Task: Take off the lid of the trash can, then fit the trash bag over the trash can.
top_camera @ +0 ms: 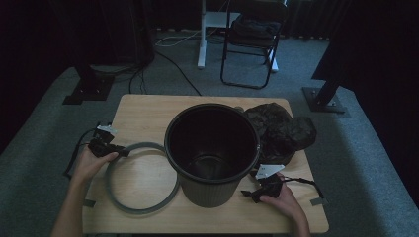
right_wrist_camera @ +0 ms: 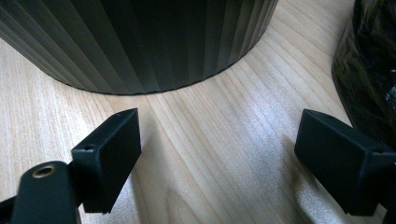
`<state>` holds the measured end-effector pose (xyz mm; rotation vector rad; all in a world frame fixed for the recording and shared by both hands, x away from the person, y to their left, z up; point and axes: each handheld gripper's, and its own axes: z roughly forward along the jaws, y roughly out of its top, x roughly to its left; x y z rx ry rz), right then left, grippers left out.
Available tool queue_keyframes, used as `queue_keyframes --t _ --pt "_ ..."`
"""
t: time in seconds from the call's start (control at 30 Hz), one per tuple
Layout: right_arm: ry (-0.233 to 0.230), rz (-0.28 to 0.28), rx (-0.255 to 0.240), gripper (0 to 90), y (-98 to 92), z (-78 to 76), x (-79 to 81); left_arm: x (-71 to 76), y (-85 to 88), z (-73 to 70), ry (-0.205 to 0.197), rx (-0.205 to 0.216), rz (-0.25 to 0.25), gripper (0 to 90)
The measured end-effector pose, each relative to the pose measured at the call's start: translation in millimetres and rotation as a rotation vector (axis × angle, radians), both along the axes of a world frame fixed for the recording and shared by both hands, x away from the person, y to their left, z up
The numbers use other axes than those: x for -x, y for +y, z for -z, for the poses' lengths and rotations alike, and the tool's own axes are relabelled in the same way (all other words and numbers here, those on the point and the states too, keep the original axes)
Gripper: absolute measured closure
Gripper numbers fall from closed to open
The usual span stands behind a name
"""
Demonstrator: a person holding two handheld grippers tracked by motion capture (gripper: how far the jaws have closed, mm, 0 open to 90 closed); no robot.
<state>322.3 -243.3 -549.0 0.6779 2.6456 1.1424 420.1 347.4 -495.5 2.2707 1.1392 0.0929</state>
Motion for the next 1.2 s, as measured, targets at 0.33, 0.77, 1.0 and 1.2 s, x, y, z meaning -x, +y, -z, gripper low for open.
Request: queue_keyframes --t 0.33,0.77,1.0,1.2 --pt "0.001 0.001 0.0 14.1 0.1 -0.1 0.1 8.2 -6.6 -5.3 -0.109 0.06 0.006 46.6" --pt "-0.008 0.0 0.009 14.1 1.0 0.0 0.9 20.4 -55.8 4.3 -0.182 -0.007 0.154 35.4" --pt "-0.009 0.03 0.022 14.3 0.3 -1.1 1.2 25.1 -74.9 14.8 -0.178 -0.038 0.219 30.9" --pt "-0.05 0.07 0.041 14.3 -3.1 -5.7 3.2 27.9 -86.8 25.7 -0.181 -0.05 0.242 30.4"
